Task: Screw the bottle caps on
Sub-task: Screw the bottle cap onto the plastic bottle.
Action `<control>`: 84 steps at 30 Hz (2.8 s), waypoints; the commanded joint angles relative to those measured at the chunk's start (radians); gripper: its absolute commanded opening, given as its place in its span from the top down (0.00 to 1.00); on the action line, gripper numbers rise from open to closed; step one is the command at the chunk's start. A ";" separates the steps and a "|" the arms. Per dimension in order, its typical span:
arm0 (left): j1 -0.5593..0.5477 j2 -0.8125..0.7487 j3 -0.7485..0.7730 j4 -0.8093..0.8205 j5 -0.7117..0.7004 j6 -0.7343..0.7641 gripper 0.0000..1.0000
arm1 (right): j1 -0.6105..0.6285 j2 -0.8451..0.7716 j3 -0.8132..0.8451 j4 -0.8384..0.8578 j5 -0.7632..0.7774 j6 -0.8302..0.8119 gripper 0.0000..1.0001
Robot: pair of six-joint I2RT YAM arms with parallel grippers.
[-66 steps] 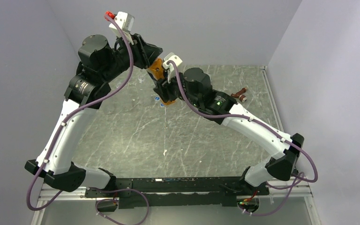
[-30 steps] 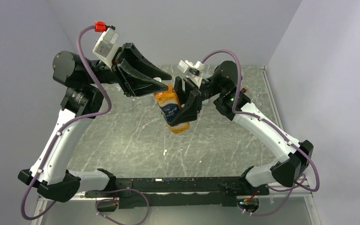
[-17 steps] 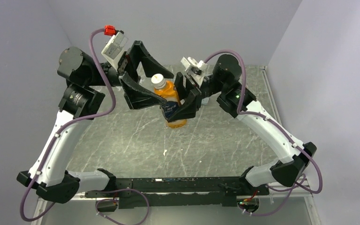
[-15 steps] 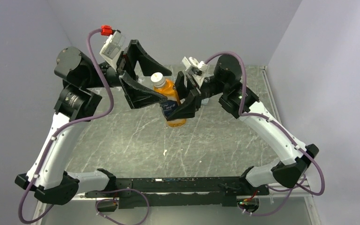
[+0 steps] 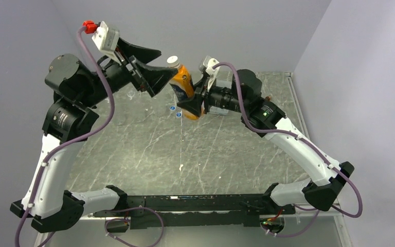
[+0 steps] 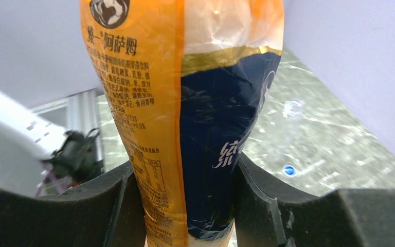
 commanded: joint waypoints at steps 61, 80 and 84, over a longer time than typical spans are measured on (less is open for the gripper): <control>0.003 0.019 -0.100 0.319 0.662 -0.163 1.00 | -0.133 0.082 -0.096 0.891 -0.834 0.658 1.00; 0.003 -0.013 -0.014 0.066 0.339 0.006 0.01 | -0.118 -0.005 0.023 0.126 -0.493 0.097 1.00; 0.003 -0.016 0.003 0.024 0.152 0.027 0.01 | -0.101 -0.053 -0.016 0.095 -0.258 0.068 1.00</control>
